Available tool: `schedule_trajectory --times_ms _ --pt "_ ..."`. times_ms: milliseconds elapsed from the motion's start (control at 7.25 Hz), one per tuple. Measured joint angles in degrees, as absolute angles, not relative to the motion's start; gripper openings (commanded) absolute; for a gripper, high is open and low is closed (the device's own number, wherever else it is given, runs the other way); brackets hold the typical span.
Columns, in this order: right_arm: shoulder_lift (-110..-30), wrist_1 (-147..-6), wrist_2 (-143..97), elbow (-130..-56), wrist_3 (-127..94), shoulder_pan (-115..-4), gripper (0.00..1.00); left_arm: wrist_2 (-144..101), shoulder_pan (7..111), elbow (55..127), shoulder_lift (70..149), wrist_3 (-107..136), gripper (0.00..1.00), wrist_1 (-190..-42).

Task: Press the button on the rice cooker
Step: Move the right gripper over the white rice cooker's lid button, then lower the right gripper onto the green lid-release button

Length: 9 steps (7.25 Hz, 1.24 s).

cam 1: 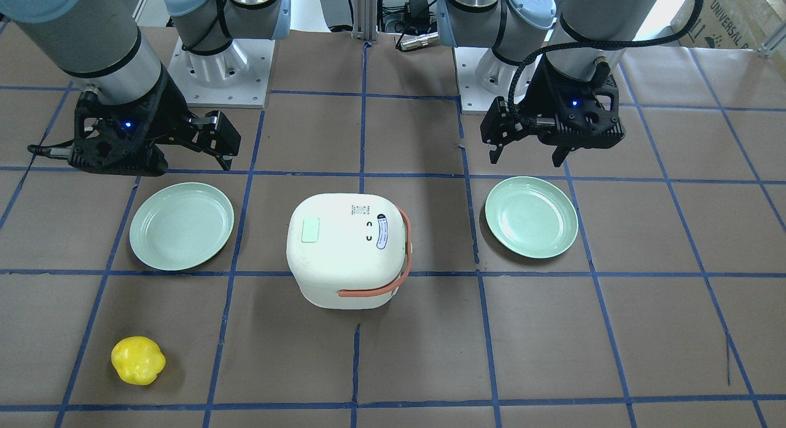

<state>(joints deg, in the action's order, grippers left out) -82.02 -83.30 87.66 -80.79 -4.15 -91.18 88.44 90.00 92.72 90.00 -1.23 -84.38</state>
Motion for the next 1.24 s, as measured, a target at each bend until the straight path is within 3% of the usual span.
schedule_trajectory --times_ms 138,414,690,828,1241 --pt "-81.8 -84.9 87.6 -80.5 -4.8 -91.4 0.90 88.5 90.0 92.7 90.0 -1.2 1.00 -84.4" --pt "-80.1 -90.6 86.2 -79.6 -9.1 -94.2 0.61 88.5 90.0 92.7 90.0 -1.2 1.00 -84.4" --pt "-77.5 -92.9 84.5 -77.9 -13.5 -99.1 0.27 88.4 90.0 92.7 90.0 -1.2 1.00 -84.4" --pt "-75.8 -93.2 82.0 -77.0 -14.4 -100.4 0.17 88.5 90.0 92.7 90.0 -1.2 1.00 -84.4" --pt "-71.8 -94.0 78.6 -76.3 -14.4 -101.2 0.13 88.4 90.0 92.7 90.0 -1.2 1.00 -84.4"
